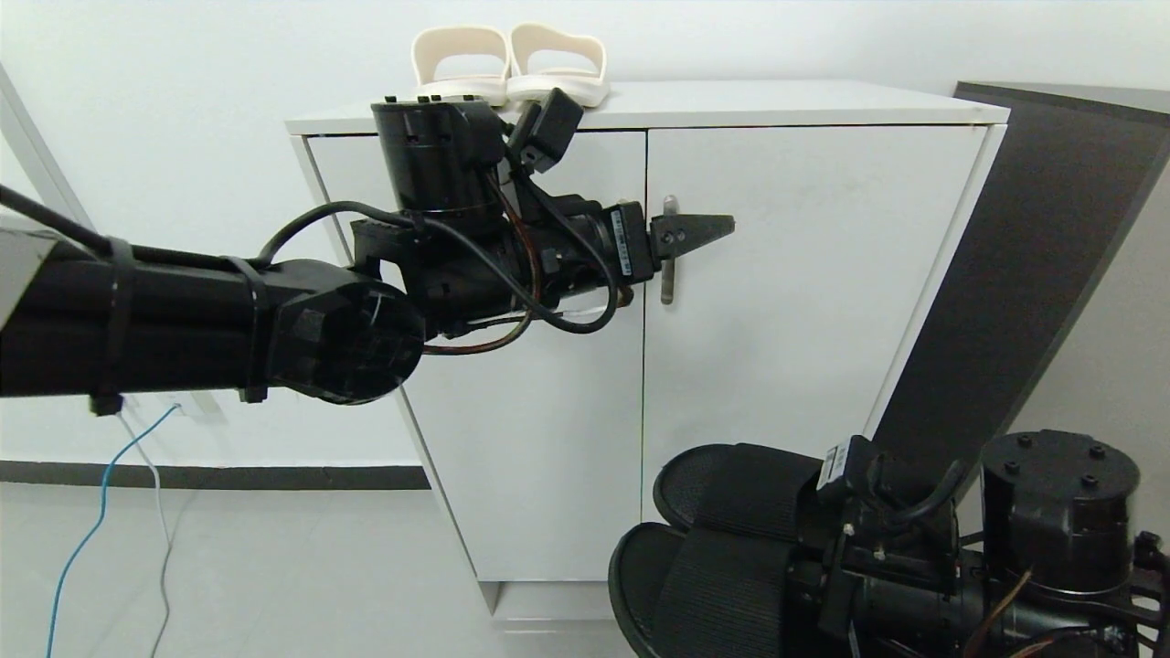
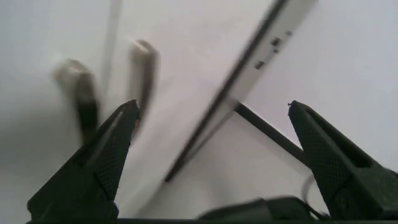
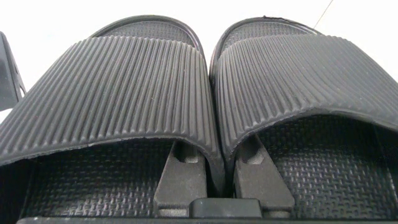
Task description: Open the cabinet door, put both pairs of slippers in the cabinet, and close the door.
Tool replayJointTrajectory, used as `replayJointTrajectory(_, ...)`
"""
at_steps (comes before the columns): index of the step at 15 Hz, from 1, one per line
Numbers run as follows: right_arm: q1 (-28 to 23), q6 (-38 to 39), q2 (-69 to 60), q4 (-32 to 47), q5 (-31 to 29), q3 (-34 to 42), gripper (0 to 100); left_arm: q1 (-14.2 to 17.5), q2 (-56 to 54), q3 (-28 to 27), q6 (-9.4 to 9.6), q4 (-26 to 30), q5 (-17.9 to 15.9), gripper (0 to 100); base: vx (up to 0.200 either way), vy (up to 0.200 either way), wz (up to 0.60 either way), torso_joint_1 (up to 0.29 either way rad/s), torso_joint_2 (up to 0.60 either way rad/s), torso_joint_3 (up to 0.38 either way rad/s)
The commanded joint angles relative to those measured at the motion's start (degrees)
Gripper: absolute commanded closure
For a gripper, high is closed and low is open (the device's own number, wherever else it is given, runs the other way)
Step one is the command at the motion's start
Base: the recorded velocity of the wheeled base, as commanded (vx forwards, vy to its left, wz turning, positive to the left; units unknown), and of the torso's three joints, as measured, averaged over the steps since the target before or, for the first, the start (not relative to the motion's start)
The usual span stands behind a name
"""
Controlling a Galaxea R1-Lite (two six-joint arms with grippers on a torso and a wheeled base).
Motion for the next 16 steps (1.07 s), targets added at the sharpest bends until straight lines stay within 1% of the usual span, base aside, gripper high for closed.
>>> replayJointTrajectory(1,-0.02,-0.03,0.27,-0.01,0.01,-0.04,100,0.33,0.90,-0.67,0.05,0.19,0.26,0,0.000,0.000,0.00,0.000,0.00,0.000)
replayJointTrajectory(3,-0.02,-0.03,0.27,-0.01,0.01,-0.04,100,0.86,1.69,-1.73,0.05,0.28,0.35,0,0.000,0.000,0.00,0.000,0.00,0.000)
replayJointTrajectory(9,-0.02,-0.12,0.27,-0.01,0.01,0.05,100,0.77,4.77,-4.01,0.05,0.46,0.35,0,0.000,0.000,0.00,0.000,0.00,0.000)
replayJointTrajectory(11,-0.02,-0.12,0.27,-0.01,0.01,0.14,100,0.69,4.94,-4.01,0.05,0.46,0.35,0,0.000,0.000,0.00,0.000,0.00,0.000)
replayJointTrajectory(12,-0.02,-0.12,0.27,-0.01,0.10,0.22,100,0.69,4.94,-3.75,0.05,0.46,0.35,100,0.000,0.000,0.00,0.000,0.00,0.000)
replayJointTrajectory(14,-0.02,-0.12,0.35,0.08,0.36,0.58,100,0.69,4.59,-3.40,-0.04,0.46,0.35,100,0.000,0.000,0.00,0.000,0.00,0.000)
replayJointTrajectory(16,0.07,-0.12,0.27,0.08,0.63,0.75,100,0.69,3.27,-1.81,0.05,0.37,0.35,100,0.000,0.000,0.00,0.000,0.00,0.000)
